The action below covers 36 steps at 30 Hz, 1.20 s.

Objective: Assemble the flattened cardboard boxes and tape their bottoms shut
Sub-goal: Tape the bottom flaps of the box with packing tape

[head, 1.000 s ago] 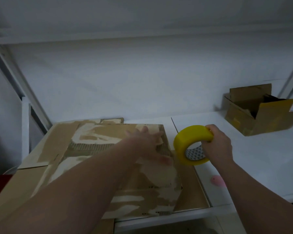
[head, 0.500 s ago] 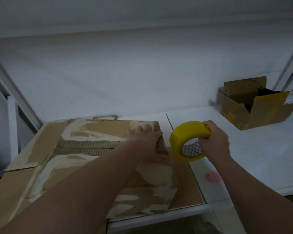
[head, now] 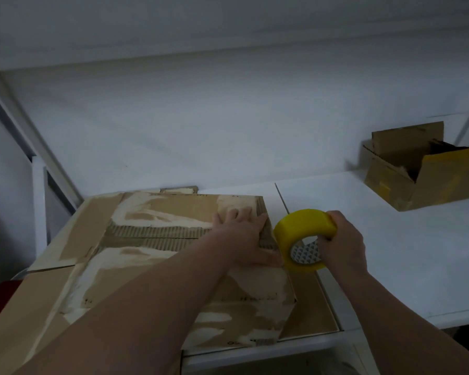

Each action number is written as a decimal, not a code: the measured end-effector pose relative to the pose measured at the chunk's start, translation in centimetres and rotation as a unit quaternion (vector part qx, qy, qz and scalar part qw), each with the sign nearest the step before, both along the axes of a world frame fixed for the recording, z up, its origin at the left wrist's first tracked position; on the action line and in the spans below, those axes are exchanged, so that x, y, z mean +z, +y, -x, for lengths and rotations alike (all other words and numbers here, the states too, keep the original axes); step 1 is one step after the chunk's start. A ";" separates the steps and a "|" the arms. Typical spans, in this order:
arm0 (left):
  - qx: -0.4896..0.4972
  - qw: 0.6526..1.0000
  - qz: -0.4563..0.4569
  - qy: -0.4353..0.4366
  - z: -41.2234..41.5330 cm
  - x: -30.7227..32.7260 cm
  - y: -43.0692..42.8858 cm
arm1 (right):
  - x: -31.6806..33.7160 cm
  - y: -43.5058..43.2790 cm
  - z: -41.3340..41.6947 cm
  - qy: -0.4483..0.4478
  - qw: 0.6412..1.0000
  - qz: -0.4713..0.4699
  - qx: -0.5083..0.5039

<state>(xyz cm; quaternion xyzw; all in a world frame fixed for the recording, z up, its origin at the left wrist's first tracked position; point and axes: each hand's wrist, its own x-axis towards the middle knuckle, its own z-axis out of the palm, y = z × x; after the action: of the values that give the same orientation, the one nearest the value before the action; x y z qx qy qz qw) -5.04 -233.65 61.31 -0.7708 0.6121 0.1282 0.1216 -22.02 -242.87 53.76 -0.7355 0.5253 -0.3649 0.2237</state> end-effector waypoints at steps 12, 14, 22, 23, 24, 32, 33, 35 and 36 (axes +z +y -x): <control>0.121 0.988 0.097 -0.012 -5.7 -2.1 7.1 | 0.1 3.1 -0.7 0.015 0.997 -0.021 -0.071; 0.195 0.974 0.110 -0.031 -8.0 -2.0 9.0 | 0.3 3.5 -0.6 0.025 0.997 -0.015 -0.077; 0.386 0.914 0.117 0.032 -12.6 -1.2 12.3 | 1.0 5.1 -0.4 0.029 0.991 -0.050 -0.119; 0.373 0.919 0.125 0.031 -12.6 -1.0 12.1 | 1.2 5.3 -0.3 0.030 0.990 -0.054 -0.123; 0.353 0.926 0.131 0.029 -12.4 -0.5 11.9 | 1.4 5.4 -0.1 0.032 0.990 -0.058 -0.128; 0.151 0.979 0.135 0.029 -7.4 2.5 8.1 | 2.6 6.9 0.6 0.051 0.983 -0.122 -0.125; 0.120 0.986 0.114 0.029 -5.2 1.9 7.8 | 2.6 7.2 0.3 0.052 0.983 -0.129 -0.120; 0.069 0.993 0.080 0.043 0.1 0.7 7.8 | 2.6 7.7 -0.3 0.050 0.982 -0.144 -0.115; 0.048 0.996 0.070 0.034 2.1 0.1 8.1 | 2.6 7.8 -0.5 0.046 0.981 -0.152 -0.115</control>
<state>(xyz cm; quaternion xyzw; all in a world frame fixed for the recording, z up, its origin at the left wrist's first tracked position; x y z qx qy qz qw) -7.12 -225.59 61.39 -0.8013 0.5855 0.1165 0.0402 -21.55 -235.03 56.39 -0.6434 0.6657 -0.2697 0.2649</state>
